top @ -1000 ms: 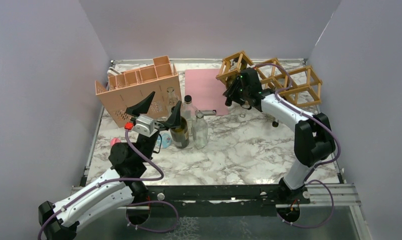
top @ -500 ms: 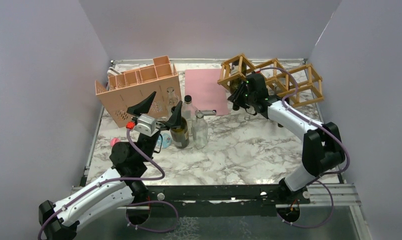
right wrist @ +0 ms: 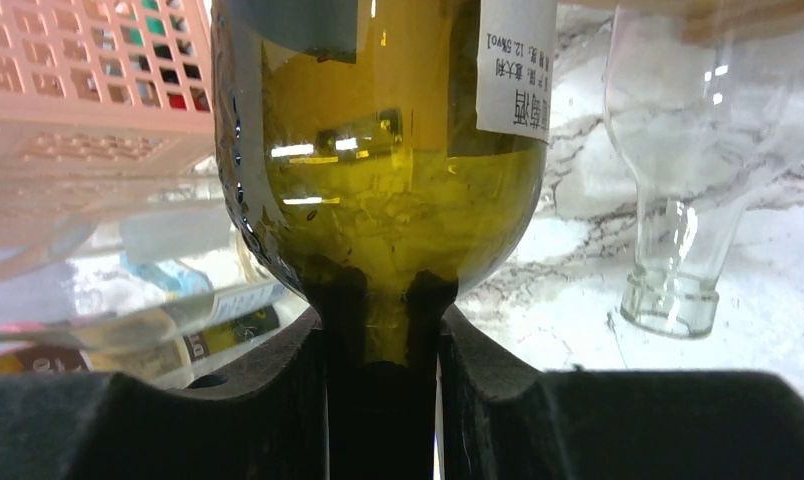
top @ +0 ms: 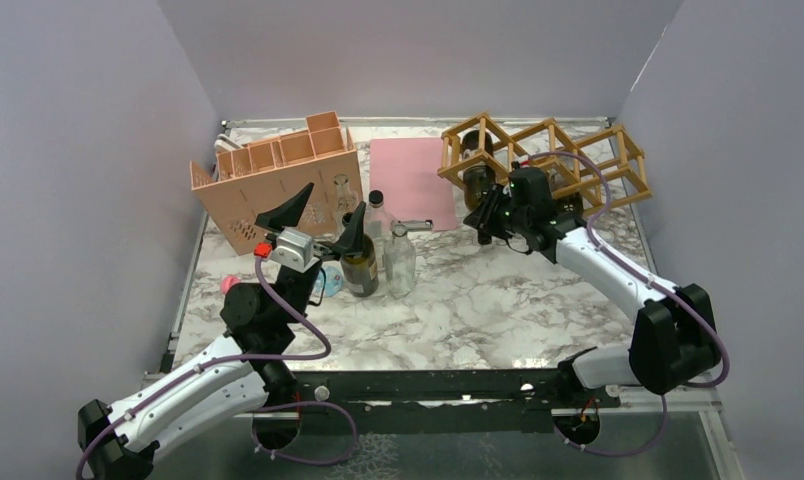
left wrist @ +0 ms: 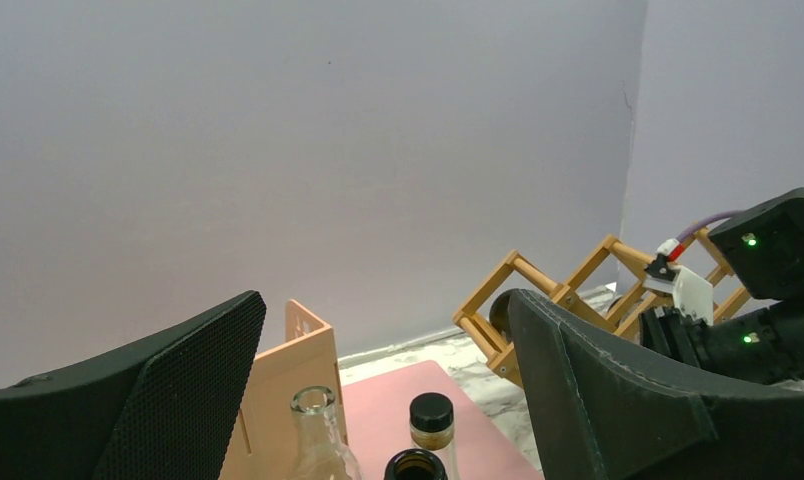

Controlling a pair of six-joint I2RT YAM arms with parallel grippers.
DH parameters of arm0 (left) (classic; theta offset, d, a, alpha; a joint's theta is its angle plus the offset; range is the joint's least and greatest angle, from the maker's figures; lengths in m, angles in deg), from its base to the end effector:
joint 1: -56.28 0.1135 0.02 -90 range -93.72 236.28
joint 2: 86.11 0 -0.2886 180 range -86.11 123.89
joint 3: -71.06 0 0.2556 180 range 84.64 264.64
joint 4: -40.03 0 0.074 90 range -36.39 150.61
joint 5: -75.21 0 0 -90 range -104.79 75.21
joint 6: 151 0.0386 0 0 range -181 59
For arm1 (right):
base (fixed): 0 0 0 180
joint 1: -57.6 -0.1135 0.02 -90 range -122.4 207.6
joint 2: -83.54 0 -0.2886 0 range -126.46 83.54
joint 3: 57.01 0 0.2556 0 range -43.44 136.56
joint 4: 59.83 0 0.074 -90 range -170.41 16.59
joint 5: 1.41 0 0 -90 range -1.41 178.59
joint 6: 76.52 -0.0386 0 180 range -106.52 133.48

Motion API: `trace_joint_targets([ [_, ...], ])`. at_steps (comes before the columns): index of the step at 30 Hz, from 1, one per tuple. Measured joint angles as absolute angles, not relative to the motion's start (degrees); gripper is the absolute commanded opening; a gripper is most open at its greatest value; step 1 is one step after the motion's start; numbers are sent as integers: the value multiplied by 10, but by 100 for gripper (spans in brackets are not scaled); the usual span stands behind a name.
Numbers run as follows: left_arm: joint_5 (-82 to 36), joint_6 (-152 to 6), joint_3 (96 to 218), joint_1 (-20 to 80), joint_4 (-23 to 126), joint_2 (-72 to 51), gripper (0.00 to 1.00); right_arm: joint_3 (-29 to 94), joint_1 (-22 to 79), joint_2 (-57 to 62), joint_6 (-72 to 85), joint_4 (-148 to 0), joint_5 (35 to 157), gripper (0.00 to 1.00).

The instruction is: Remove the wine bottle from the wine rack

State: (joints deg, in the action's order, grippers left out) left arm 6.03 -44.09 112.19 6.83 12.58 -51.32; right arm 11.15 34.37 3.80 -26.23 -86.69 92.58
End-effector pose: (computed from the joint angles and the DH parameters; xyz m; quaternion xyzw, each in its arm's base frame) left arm 0.0940 -0.0887 0.3676 0.1202 0.4750 -0.1613 0.8567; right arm 0.2812 0.1236 0.2762 0.1140 0.8928 0.2536 0.3544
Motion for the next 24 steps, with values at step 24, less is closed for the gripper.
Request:
trace_joint_targets([
  [24,54,-450,1122,68,126,-501,99,70,343,198,-193,-1042,1004,9],
])
